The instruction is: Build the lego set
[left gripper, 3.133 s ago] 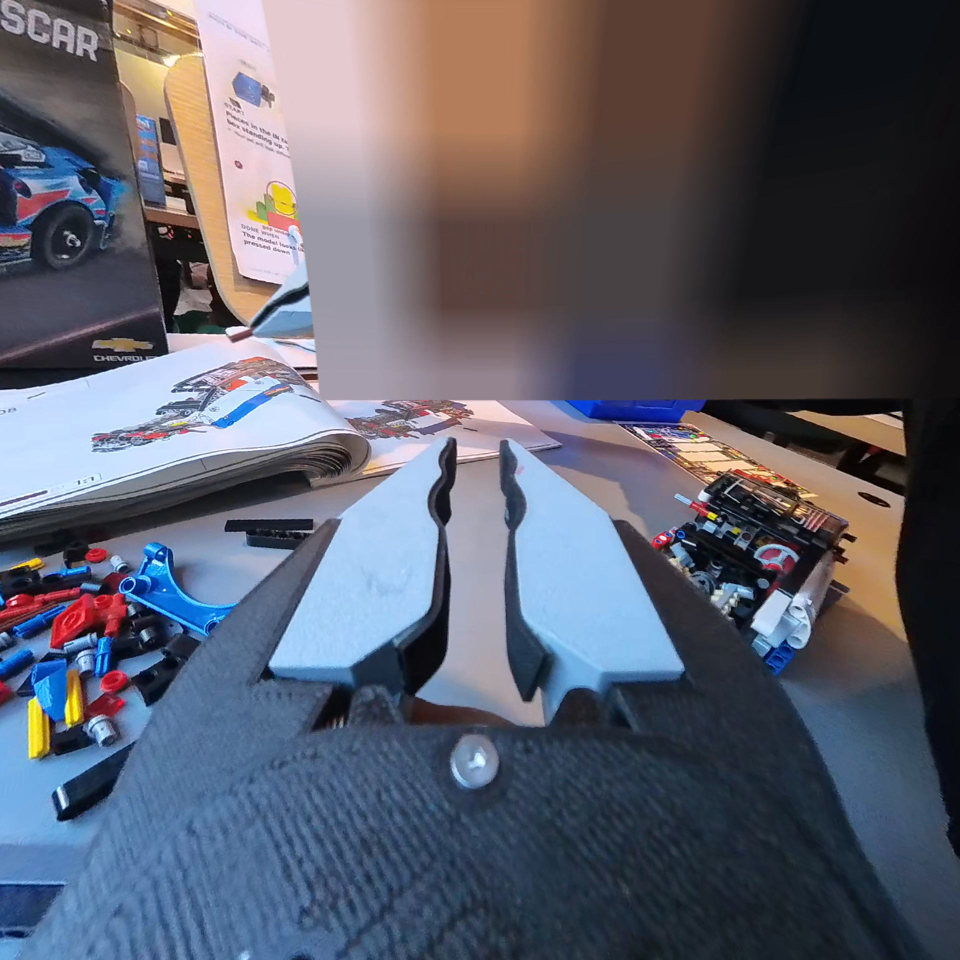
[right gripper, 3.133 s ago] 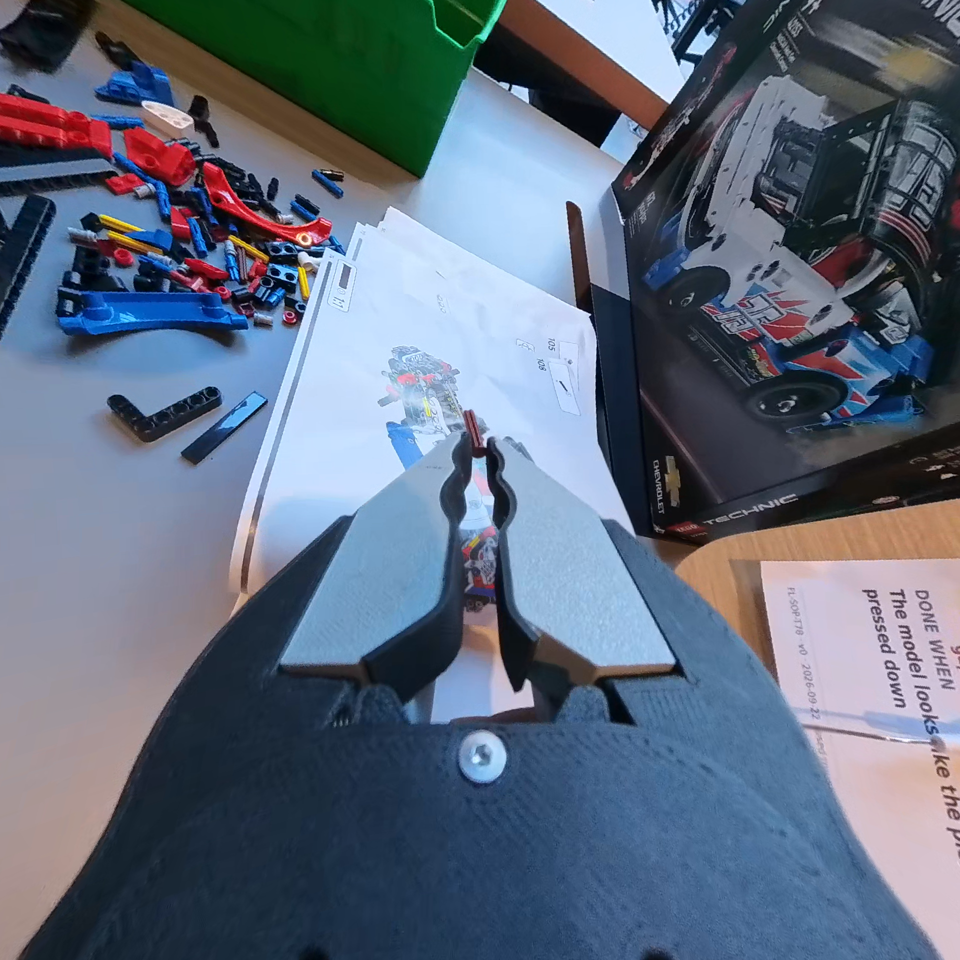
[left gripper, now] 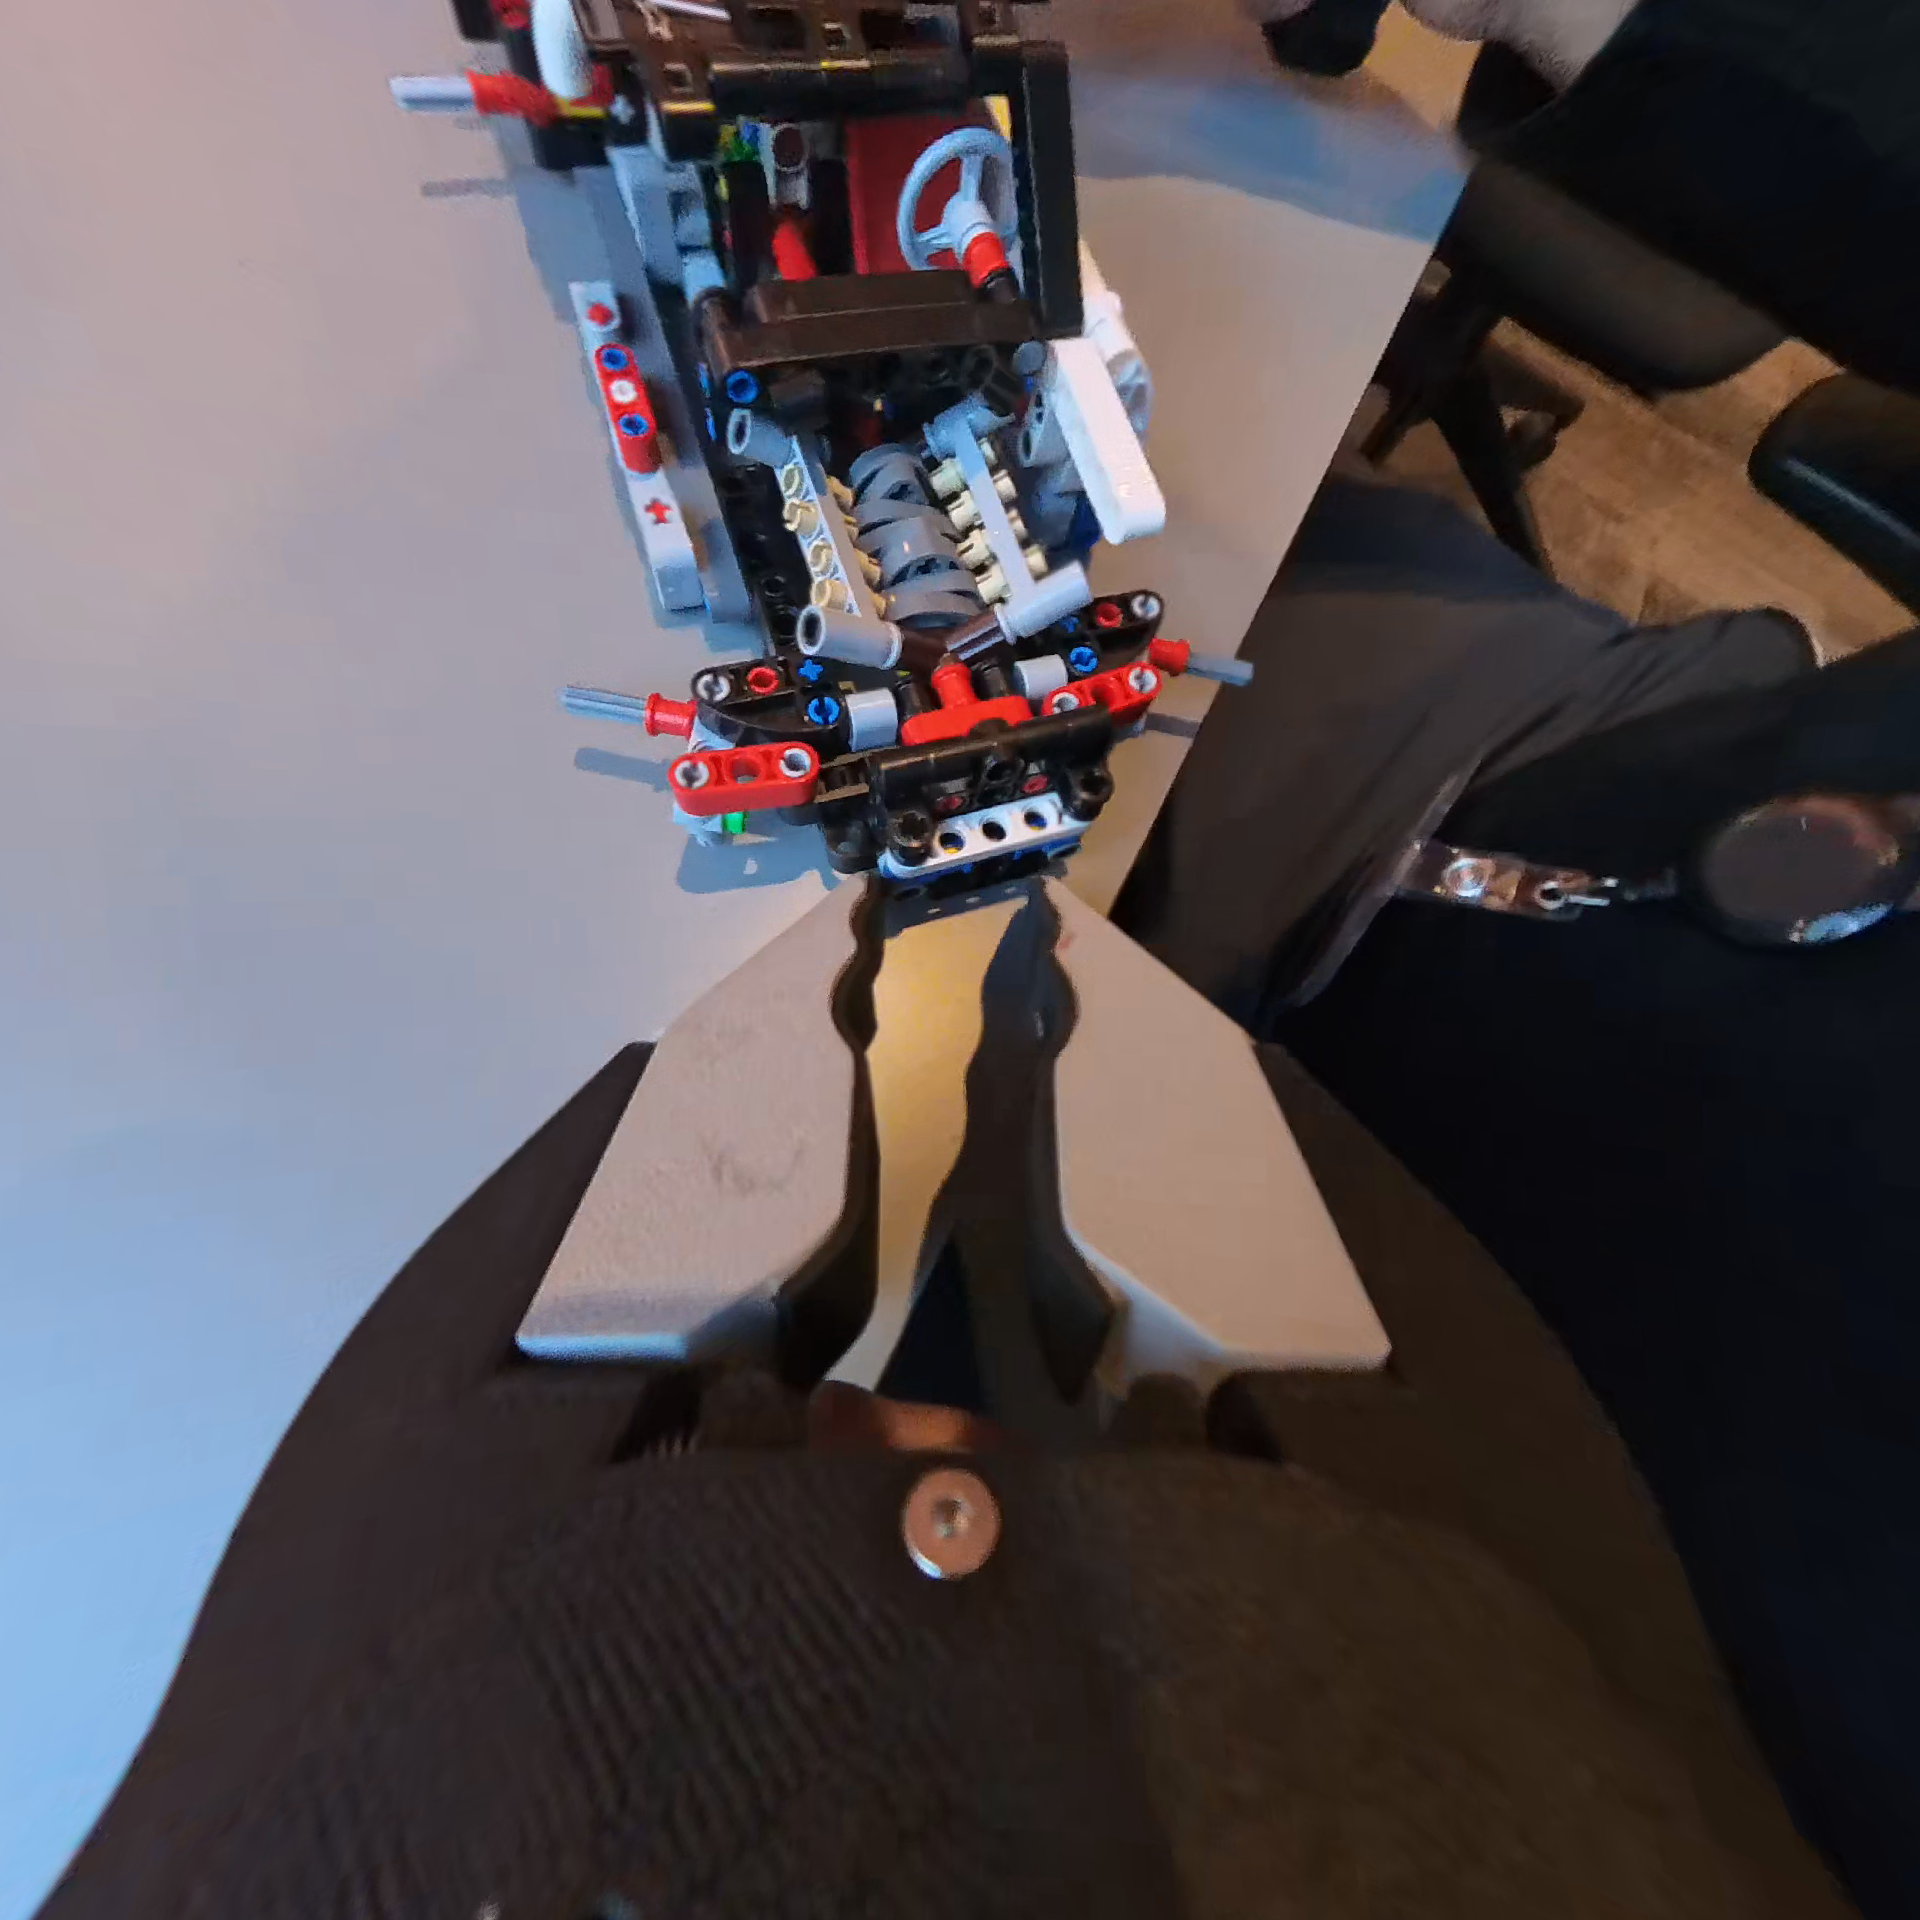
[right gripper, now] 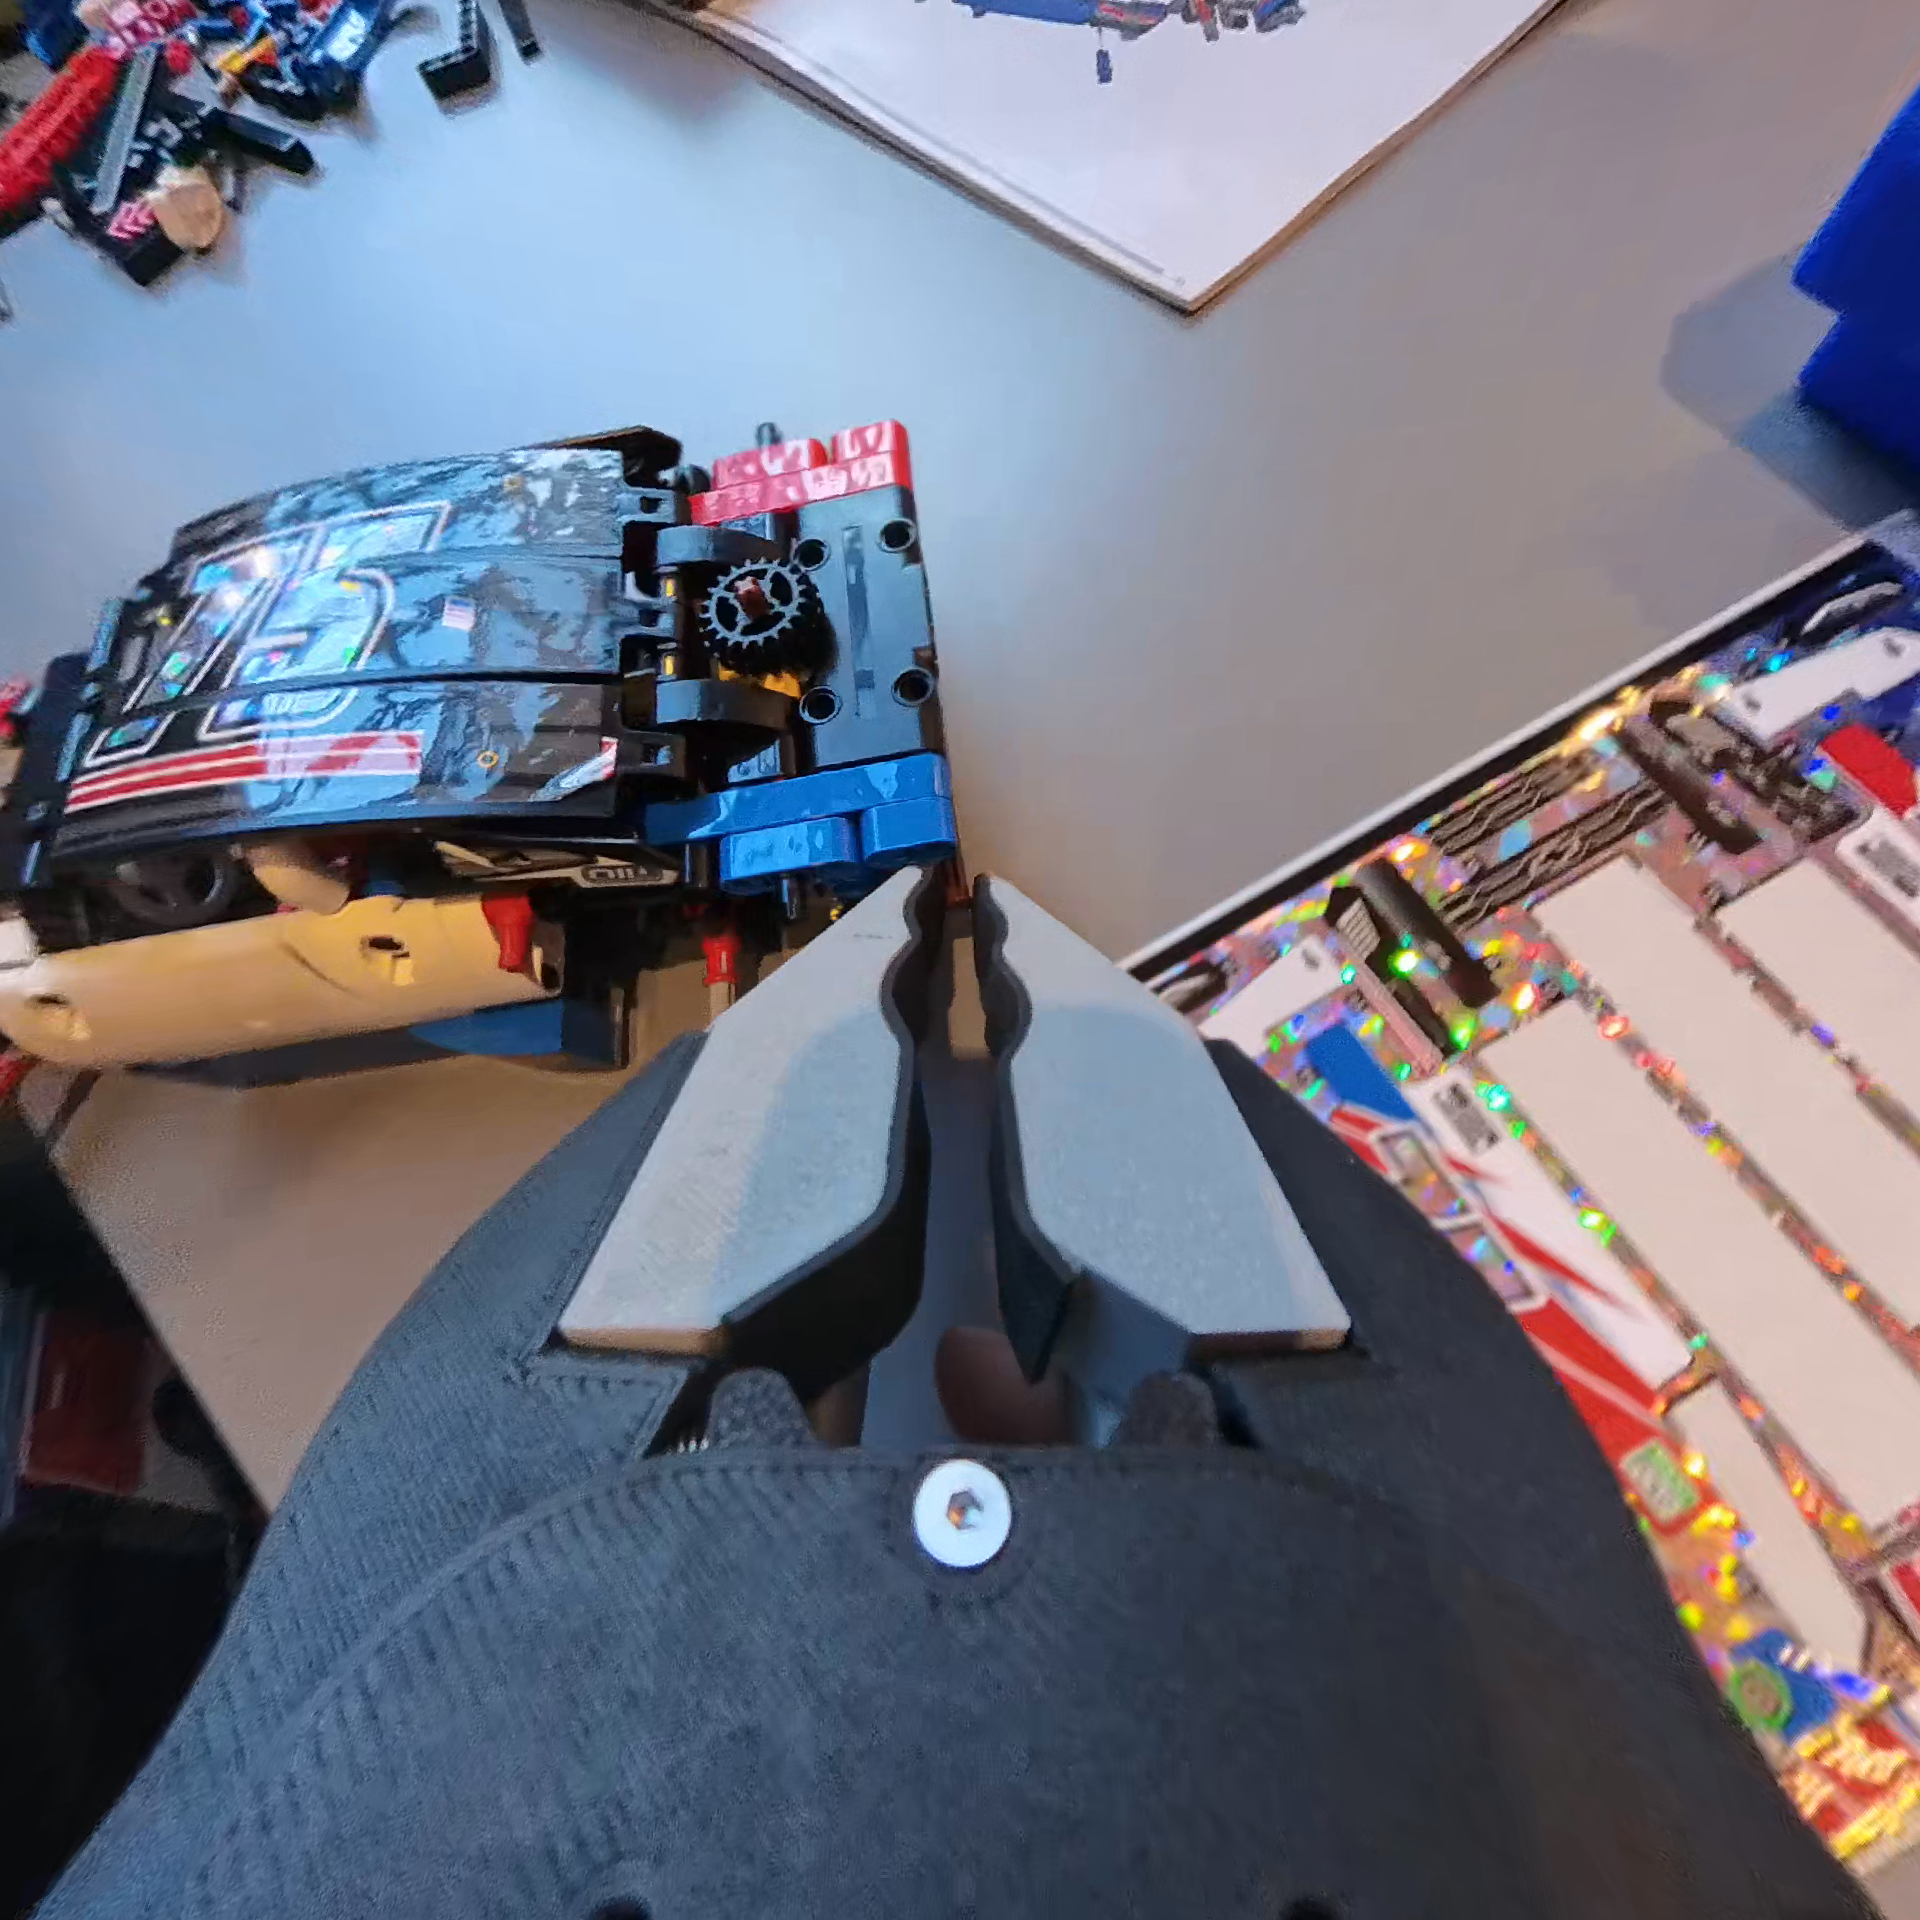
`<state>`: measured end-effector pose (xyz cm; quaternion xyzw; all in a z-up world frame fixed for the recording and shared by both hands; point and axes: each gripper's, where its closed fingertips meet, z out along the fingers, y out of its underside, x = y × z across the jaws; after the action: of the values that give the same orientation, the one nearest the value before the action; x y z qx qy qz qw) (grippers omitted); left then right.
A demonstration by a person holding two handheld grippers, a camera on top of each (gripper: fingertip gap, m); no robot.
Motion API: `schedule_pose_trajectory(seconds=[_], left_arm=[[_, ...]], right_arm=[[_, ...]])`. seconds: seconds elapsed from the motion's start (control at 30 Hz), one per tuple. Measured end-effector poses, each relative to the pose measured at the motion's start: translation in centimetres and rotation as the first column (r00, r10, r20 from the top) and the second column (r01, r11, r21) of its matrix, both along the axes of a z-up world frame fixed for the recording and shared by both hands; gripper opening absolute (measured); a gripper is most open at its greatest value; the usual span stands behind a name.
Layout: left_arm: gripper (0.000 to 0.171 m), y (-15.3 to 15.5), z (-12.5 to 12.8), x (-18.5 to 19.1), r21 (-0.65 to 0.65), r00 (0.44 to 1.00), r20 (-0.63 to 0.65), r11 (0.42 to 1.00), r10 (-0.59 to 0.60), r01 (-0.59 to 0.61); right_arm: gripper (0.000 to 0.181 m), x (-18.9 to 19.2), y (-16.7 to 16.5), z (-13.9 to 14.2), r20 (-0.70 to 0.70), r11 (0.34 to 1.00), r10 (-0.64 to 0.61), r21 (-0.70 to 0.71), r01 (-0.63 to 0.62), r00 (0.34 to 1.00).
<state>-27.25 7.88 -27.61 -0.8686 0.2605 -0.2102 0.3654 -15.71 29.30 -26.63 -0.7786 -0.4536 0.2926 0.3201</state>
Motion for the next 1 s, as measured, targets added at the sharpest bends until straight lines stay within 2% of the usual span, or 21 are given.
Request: schedule_pose_trajectory(seconds=[0.17, 0.33, 0.4, 0.47, 0.57, 0.63, 0.73, 0.83, 1.0], left_arm=[[0.031, 0.1, 0.1, 2.3, -0.016, 0.997, 0.018, 0.997, 0.072, -0.072], [0.035, -0.2, 0.2, 5.7, -0.037, 0.996, 0.088, 0.999, 0.026, -0.023], [0.038, -0.4, 0.5, 5.1, -0.018, 0.999, 0.048, 1.000, 0.015, -0.014], [0.039, -0.2, 1.5, 3.8, 0.007, 1.000, 0.002, 1.000, 0.019, -0.019], [0.029, 1.6, 4.8, 3.0, 0.119, 0.999, -0.047, 0.993, 0.022, -0.016], [0.024, 3.2, 6.7, 4.3, 0.189, 0.996, -0.085, 0.981, -0.033, 0.048], [0.022, 5.6, 7.4, 6.9, 0.255, 0.965, -0.220, 0.947, -0.139, 0.195], [0.018, 7.3, 7.3, 9.2, 0.285, 0.906, -0.361, 0.898, -0.223, 0.334], [0.018, 8.4, 7.5, 12.4, 0.292, 0.852, -0.405, 0.836, -0.332, 0.464]], right_arm=[[0.003, 0.1, 2.7, -0.7, 0.035, 1.000, -0.005, 0.014, 0.004, 0.999], [0.003, 4.4, 3.8, -0.1, 0.050, 0.995, -0.083, 0.049, 0.081, 0.995], [0.003, 5.7, 2.4, 1.2, -0.031, 0.996, -0.082, 0.037, 0.084, 0.996], [0.003, 6.1, -0.3, 3.0, -0.134, 0.999, -0.024, 0.028, 0.028, 0.991], [0.003, 5.7, -4.6, 5.1, -0.206, 0.996, 0.084, 0.043, -0.077, 0.975], [0.002, 4.8, -7.2, 6.2, -0.230, 0.984, 0.175, 0.066, -0.165, 0.957], [0.003, 3.5, -10.0, 7.1, -0.205, 0.958, 0.280, 0.120, -0.260, 0.938], [0.003, 2.8, -11.3, 7.3, -0.136, 0.934, 0.330, 0.193, -0.302, 0.934], [0.003, 2.7, -12.4, 7.3, -0.054, 0.894, 0.380, 0.279, -0.352, 0.923]])
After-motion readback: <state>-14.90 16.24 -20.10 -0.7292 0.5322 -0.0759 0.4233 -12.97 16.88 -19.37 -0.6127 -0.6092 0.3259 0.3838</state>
